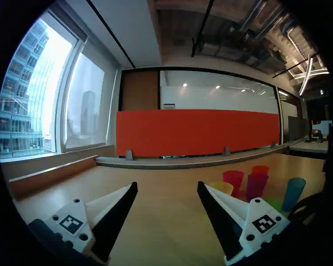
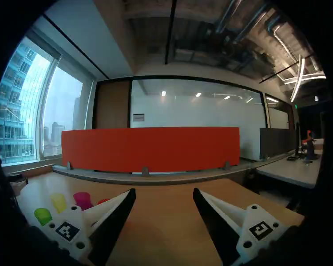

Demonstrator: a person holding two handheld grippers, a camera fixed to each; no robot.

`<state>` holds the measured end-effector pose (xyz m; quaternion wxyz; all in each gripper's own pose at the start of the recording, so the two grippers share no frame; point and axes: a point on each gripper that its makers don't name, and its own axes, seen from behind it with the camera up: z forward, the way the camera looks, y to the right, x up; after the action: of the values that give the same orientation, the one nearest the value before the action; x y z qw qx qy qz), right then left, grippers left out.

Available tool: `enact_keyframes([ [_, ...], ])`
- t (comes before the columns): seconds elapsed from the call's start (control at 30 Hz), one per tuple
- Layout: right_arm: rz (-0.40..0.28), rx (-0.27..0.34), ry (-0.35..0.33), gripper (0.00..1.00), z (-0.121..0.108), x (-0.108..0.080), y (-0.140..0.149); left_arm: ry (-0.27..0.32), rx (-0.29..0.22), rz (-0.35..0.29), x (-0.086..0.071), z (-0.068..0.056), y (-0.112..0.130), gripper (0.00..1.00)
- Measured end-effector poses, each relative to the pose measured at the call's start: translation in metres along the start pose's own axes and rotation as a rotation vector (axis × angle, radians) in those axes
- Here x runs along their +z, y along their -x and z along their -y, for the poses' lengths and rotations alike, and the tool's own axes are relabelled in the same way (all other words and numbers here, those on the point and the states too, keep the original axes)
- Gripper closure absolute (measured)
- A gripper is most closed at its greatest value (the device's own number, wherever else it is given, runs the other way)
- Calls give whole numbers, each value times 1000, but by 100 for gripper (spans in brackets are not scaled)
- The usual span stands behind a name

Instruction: Pour water

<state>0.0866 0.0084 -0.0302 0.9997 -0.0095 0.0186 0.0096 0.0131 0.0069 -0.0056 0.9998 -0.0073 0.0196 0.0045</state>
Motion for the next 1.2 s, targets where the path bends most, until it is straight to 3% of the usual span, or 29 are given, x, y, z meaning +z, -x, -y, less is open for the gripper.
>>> enact_keyframes([
  [1.2,-12,13,2,0,-8,-5,-3,21,-10,38,4,-2,12,0],
])
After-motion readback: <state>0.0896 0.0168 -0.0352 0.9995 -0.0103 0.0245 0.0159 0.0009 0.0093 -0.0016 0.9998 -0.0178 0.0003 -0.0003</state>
